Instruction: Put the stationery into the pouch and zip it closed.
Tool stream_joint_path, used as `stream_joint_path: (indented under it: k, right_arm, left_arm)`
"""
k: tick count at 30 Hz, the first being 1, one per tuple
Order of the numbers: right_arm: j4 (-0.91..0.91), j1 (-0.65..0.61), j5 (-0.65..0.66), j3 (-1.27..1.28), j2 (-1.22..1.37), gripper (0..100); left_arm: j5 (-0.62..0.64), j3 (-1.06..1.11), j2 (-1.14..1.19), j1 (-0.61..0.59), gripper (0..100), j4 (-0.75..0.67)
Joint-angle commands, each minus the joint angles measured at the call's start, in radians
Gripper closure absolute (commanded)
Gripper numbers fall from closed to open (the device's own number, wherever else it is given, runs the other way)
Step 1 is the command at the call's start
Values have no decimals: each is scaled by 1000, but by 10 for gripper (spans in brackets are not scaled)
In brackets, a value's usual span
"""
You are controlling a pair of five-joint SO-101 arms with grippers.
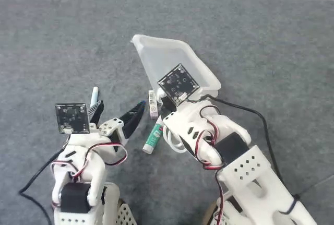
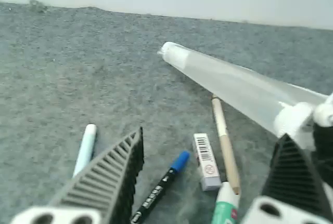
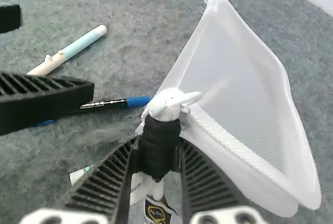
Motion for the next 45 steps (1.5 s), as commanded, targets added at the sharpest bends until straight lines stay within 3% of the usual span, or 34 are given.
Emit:
stream_joint_path:
  k: [1, 6, 19, 30, 37, 45]
  right_arm:
    - [-21, 12, 20, -5, -54, 993]
    - [-13, -33, 20, 0, -91, 993]
    - [-28, -134, 21, 78, -182, 993]
    - [-31, -139, 21, 127, -255, 993]
    - [-35, -134, 23, 157, -260, 993]
    - [-117, -120, 23, 239, -260, 993]
  left_arm:
    - [23, -35, -18, 17, 631, -34]
    - [23, -15, -18, 78, 631, -37]
    - [20, 12, -18, 84, 632, -49]
    - [-57, 174, -17, 80, 633, -219]
    - [-66, 174, -17, 74, 769, -259]
    - [-198, 177, -17, 74, 889, -258]
